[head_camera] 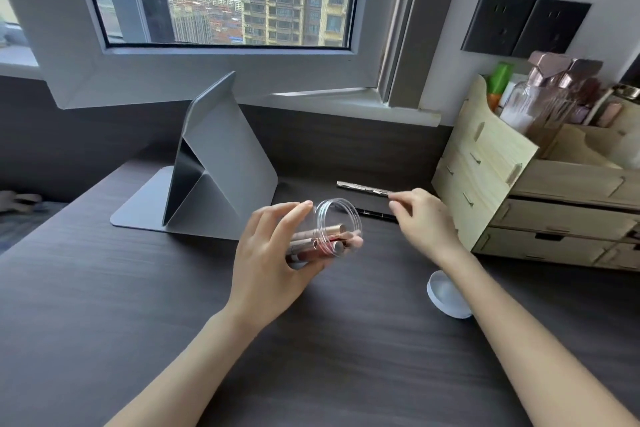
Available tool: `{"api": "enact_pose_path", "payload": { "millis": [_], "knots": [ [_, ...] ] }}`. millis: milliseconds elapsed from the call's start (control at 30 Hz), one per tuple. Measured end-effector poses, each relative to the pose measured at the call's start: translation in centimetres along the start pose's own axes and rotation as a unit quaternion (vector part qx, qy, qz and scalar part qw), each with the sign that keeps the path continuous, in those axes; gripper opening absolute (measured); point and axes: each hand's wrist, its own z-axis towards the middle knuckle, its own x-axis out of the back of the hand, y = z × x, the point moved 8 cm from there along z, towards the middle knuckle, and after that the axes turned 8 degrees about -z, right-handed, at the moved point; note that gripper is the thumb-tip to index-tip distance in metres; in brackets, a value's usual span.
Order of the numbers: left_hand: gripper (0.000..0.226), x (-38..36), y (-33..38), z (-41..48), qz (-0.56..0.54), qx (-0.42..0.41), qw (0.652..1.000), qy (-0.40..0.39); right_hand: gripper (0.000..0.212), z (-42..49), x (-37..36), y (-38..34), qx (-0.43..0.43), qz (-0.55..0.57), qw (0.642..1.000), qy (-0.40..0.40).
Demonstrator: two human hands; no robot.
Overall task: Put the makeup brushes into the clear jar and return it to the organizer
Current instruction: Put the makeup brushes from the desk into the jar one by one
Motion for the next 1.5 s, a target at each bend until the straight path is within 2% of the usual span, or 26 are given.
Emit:
{"api": "enact_pose_path", "payload": {
  "millis": [67,133,300,400,500,567,667,767,867,967,1100,1200,1267,1367,1433,1500],
  "knots": [
    [0.071,0.1,-0.1,0.1,-0.002,0.006,1.0,0.002,0.032,1.0,-3.0,1.3,0.004,-0.121,0.991,-0.06],
    [0.071,0.3,-0.2,0.1,-0.004,0.013,1.0,0.005,0.034,1.3,-4.6,1.7,0.015,-0.19,0.978,-0.081],
    [0.072,0.4,-0.6,0.1,-0.008,0.028,1.0,0.007,0.027,1.1,-5.1,1.3,0.049,-0.222,0.973,-0.047],
    [0.072,0.3,-0.5,0.1,-0.006,0.024,1.0,0.004,0.021,0.7,-4.7,1.6,0.044,-0.167,0.985,-0.022],
    [0.072,0.3,-0.5,0.0,-0.004,0.022,1.0,0.005,0.012,0.1,-2.5,2.8,-0.016,0.009,1.0,0.023],
    [0.072,0.3,-0.6,0.0,-0.004,0.023,1.0,0.005,0.009,-0.9,-0.1,2.7,-0.026,0.127,0.991,0.044],
    [0.073,0.4,-0.9,0.0,-0.007,0.033,0.999,0.008,0.01,-3.8,4.4,1.1,0.018,0.203,0.976,0.073],
    [0.073,0.2,-1.0,0.0,-0.012,0.036,0.999,0.003,0.009,-7.0,8.4,-1.2,0.091,0.209,0.968,0.102],
    [0.072,0.1,-0.8,0.0,-0.018,0.029,0.999,-0.002,0.019,-8.7,10.4,-3.8,0.175,0.129,0.967,0.131],
    [0.069,0.0,-0.3,0.0,-0.031,0.009,0.999,-0.003,0.017,-9.3,10.5,-6.8,0.242,0.047,0.955,0.164],
    [0.073,-0.3,0.3,-0.2,-0.03,-0.028,0.999,-0.014,0.018,-9.7,8.6,-10.9,0.315,0.059,0.935,0.152],
    [0.071,-0.5,0.5,-0.3,-0.031,-0.038,0.998,-0.028,0.015,-9.4,7.3,-12.3,0.304,0.117,0.937,0.128],
    [0.072,-0.5,0.5,-0.3,-0.036,-0.029,0.999,-0.025,0.018,-9.3,7.1,-12.4,0.283,0.108,0.942,0.143],
    [0.072,0.0,-0.1,-0.2,-0.048,-0.005,0.999,-0.003,0.017,-9.4,7.8,-12.6,0.301,0.089,0.934,0.172],
    [0.071,0.2,-0.4,-0.1,-0.048,0.007,0.999,0.01,0.022,-8.6,8.3,-12.0,0.301,0.143,0.93,0.155],
    [0.071,0.4,-0.7,0.1,-0.05,0.021,0.998,0.017,0.019,-6.5,8.2,-10.0,0.248,0.203,0.935,0.152]
  ]
}}
